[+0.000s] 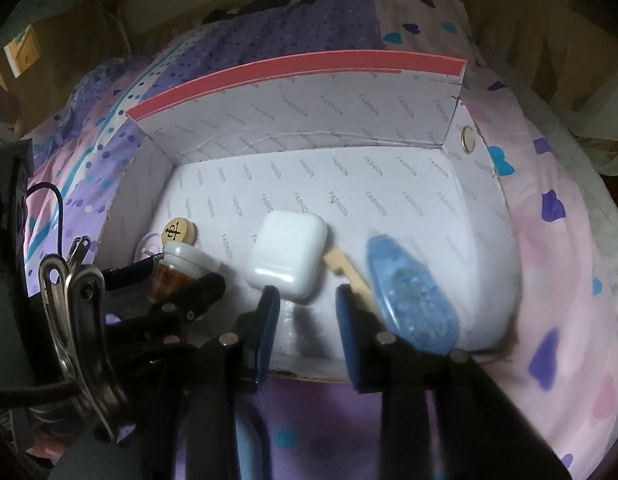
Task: Organize rigid objects
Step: 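Carry the earbud case, orange-label jar and hook into the pink box and open both tools, then lift both tools out of the pink box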
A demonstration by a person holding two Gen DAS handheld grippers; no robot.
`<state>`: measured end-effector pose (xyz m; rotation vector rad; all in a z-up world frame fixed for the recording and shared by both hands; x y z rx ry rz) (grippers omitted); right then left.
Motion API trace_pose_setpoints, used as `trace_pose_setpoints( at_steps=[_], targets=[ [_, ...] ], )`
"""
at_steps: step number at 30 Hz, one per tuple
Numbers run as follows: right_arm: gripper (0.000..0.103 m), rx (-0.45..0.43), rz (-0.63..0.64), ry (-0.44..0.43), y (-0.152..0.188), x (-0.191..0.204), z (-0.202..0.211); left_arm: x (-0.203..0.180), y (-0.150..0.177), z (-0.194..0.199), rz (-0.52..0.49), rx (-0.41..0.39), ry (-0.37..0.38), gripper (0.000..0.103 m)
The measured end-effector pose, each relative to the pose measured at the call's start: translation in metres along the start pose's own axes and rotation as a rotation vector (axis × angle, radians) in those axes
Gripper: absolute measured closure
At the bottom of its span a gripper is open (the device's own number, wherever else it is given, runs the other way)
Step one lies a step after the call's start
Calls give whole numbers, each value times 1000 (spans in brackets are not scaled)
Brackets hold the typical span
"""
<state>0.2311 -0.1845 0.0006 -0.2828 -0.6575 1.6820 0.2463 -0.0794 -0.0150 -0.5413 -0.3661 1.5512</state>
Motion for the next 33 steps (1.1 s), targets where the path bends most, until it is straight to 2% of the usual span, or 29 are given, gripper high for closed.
trace_pose_setpoints(
  at_steps=[3,7,10,11,15,17,22,24,28,33],
  targets=[
    [72,-45,24,9,-4,3,10,3,-2,5,14,-7,13,41],
    [72,-127,34,3,-19,6,31,7,-5,23,39,-37,85,40],
    [72,-157,12,-25,-17,4,36,9,-6,33,51,-57,104,32],
    [72,-154,4,-25,-15,3,35,9,-5,34,52,-59,85,29],
    [72,-104,-49,-39,-10,-2,22,8,-3,31,23,-38,43,28],
    [72,-98,-60,-47,-6,-4,21,8,-2,34,22,-41,34,28],
    [72,-108,-69,-33,13,-3,30,9,16,50,6,-55,-42,28],
    [70,-109,-68,-22,19,0,39,10,25,63,5,-90,-63,28],
    [61,-124,-65,-15,37,6,66,7,51,91,-44,-153,-128,27],
    [61,-114,-87,-35,69,17,88,12,95,109,-46,-132,-135,27]
  ],
)
Point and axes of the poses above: each gripper's, at about its wrist camera, not at the fingertips, and z roughly against the way its jaws point, x to its left, y to its underside, the point moved 4 cm from there along -z, roughly the way its jaws point, and after that the axes turned 6 degrees about -y, right-handed, at the moved point
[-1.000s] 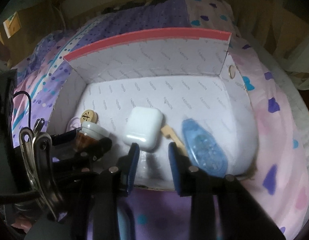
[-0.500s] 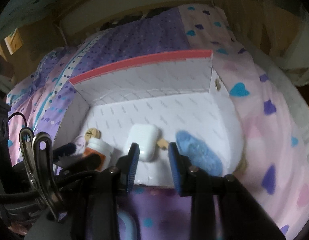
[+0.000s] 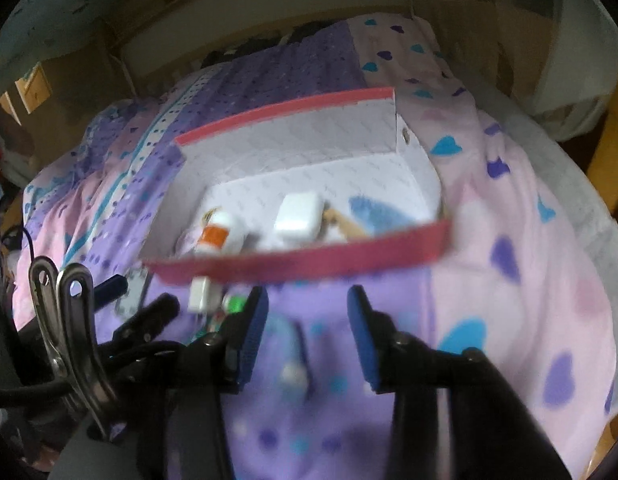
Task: Organize rigid objects
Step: 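Lift both tools out of the pink box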
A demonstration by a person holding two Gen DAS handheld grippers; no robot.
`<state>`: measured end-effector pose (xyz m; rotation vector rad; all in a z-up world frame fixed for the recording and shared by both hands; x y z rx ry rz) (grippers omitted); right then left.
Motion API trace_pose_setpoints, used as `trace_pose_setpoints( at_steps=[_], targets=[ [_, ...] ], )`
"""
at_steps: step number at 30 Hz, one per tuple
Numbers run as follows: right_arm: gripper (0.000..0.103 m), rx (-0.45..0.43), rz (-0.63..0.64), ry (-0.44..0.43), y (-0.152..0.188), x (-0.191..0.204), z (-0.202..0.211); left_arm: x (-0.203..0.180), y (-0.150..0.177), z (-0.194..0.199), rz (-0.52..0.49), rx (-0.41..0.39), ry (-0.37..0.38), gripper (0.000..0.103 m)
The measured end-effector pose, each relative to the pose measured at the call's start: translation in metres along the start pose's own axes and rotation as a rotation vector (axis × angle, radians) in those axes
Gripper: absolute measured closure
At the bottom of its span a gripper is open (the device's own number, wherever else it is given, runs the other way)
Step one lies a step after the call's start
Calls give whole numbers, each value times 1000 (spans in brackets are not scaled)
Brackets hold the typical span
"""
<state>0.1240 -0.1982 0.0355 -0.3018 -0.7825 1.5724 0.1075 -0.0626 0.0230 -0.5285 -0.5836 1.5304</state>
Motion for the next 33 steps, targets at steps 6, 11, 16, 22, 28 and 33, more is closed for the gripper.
trace_pose_setpoints(
  at_steps=[6,11,16,22,28,33],
  targets=[
    [61,49,21,-24,57,23,14,14,42,24,40,36,-2,27],
    [53,94,49,-9,105,33,9,30,82,33,29,59,-55,24],
    [51,51,46,-8,117,32,14,41,96,39,55,59,-22,20],
    [47,43,16,-64,114,24,13,37,97,35,53,73,-17,17],
    [45,36,-27,-125,115,19,15,40,94,38,72,65,16,17],
    [47,-119,-123,-14,112,2,39,53,92,46,166,36,183,17]
  ],
)
Point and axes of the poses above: each gripper's, at about its wrist camera, not at the fingertips, and z roughly against the way its jaws point, x to its left, y to its underside, the point moved 4 cm from there along -z, roughly the way its jaws point, and after that the axes turned 6 degrees about -y, right-handed, at the moved point
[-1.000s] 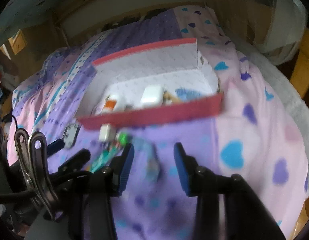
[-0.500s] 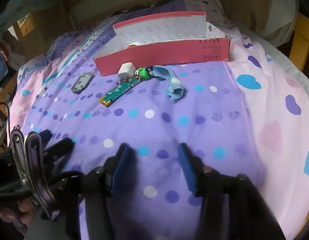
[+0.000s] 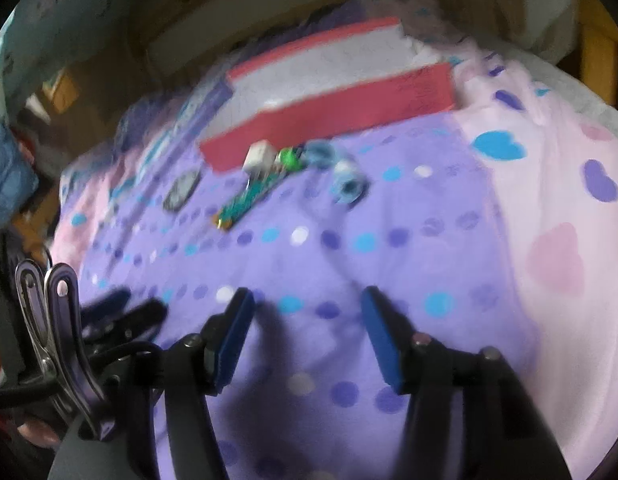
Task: Organize rigid objects
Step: 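Lift both tools out of the pink box, then lower the left tool onto the grey rectangular plate and grasp it, then grasp the blue curved piece with the right tool while the left tool holds the plate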
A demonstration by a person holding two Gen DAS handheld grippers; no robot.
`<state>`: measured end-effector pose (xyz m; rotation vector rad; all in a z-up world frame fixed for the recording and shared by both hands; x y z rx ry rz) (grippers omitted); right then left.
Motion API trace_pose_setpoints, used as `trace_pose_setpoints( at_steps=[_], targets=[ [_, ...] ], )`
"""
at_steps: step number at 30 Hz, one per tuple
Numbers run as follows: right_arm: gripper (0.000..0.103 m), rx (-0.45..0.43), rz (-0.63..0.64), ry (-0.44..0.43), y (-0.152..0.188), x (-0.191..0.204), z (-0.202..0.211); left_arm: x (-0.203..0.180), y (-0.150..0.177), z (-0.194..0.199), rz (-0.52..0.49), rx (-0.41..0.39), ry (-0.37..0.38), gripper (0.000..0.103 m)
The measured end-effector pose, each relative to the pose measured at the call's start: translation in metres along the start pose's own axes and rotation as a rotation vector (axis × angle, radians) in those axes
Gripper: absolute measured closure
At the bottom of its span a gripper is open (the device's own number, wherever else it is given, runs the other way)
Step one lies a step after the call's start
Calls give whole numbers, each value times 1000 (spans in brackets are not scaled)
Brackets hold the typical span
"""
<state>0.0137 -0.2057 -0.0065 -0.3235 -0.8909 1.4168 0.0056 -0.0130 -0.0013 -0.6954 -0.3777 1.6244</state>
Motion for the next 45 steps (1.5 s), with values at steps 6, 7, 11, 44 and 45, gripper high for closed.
trace_pose_setpoints(
  at_steps=[6,7,11,44,45],
  targets=[
    [46,-63,-177,236,-1,-37,15,23,-5,16,63,-3,1,21],
    [45,-41,-174,238,0,-37,11,26,-7,20,57,-19,-24,21],
    [28,20,-96,251,0,-23,-3,40,-22,29,38,-78,-80,21],
    [16,61,-102,178,0,-23,-13,23,-31,-42,-71,79,-95,57],
    [16,60,-101,178,1,-22,-13,20,-31,-43,-66,90,-93,57]
  ],
)
Point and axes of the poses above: each gripper's, at about its wrist camera, not at the fingertips, and z roughly against the way its jaws point, x to its left, y to its underside, the point moved 4 cm from there along -z, roughly the way its jaws point, and after that the axes turned 6 degrees about -y, right-handed, at the moved point
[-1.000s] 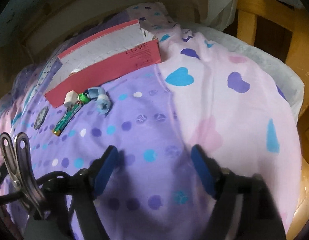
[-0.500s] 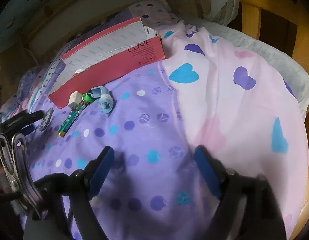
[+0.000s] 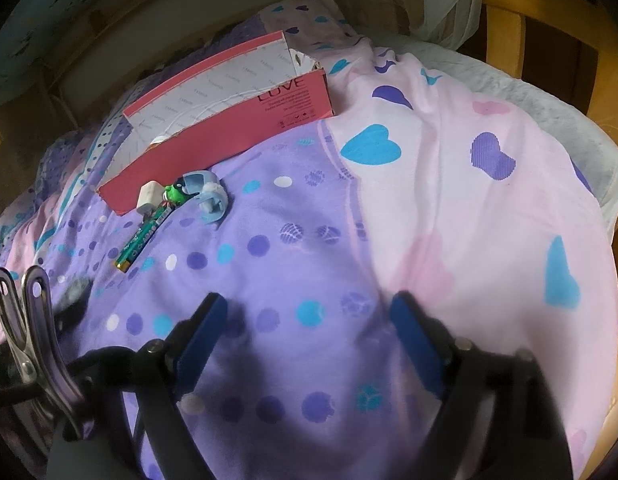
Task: Organize rigid objects
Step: 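Grasp the blue curved piece with the right tool while the left tool holds the plate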
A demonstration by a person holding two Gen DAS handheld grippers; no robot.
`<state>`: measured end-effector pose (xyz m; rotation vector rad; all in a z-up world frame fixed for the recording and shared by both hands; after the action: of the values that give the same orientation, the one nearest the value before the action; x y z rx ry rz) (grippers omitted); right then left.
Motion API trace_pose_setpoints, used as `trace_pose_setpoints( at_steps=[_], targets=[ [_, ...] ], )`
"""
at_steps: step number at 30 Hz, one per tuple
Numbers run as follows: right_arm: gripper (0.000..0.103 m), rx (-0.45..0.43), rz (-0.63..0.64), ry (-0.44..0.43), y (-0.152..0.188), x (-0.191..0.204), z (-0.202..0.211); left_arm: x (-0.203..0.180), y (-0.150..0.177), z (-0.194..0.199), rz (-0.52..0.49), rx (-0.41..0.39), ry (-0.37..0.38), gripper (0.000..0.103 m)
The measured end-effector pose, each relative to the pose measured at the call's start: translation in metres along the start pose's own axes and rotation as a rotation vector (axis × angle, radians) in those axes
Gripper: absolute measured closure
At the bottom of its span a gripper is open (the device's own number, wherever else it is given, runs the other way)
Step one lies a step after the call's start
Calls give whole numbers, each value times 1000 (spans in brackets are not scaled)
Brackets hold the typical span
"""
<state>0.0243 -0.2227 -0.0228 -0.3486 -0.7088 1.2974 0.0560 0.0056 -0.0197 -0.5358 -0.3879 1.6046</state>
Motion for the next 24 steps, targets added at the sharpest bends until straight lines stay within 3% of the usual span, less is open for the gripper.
trace_pose_setpoints(
  at_steps=[5,10,14,16,17,19,24],
  targets=[
    [16,-3,-4,-4,0,0,-1,-11,-2,-2,-53,-4,-63,57],
    [16,-10,-4,-17,0,0,1,-9,-1,-1,-38,0,-44,57],
    [28,-11,0,-126,-8,3,7,-6,-2,-1,-25,0,-27,57],
    [31,34,101,-140,-18,14,7,-5,-2,-1,-19,-2,-18,57],
    [36,45,211,-122,-27,25,10,-5,-2,-1,-17,-3,-14,57],
    [36,14,361,-81,-42,40,18,-5,-2,-1,-12,-2,-10,57],
    [36,29,567,-114,-77,70,1,-4,-1,-1,-8,-2,-7,57]
  ],
)
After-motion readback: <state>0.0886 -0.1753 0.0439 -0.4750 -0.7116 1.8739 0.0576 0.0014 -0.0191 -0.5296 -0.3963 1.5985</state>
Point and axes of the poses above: each gripper's, at about its wrist camera, not at the fingertips, and z roughly against the way its jaws point, x to its left, y to its underside, the point moved 4 cm from there along -z, roughly the way its jaws point, and after that the axes turned 6 degrees about -y, right-handed, at the moved point
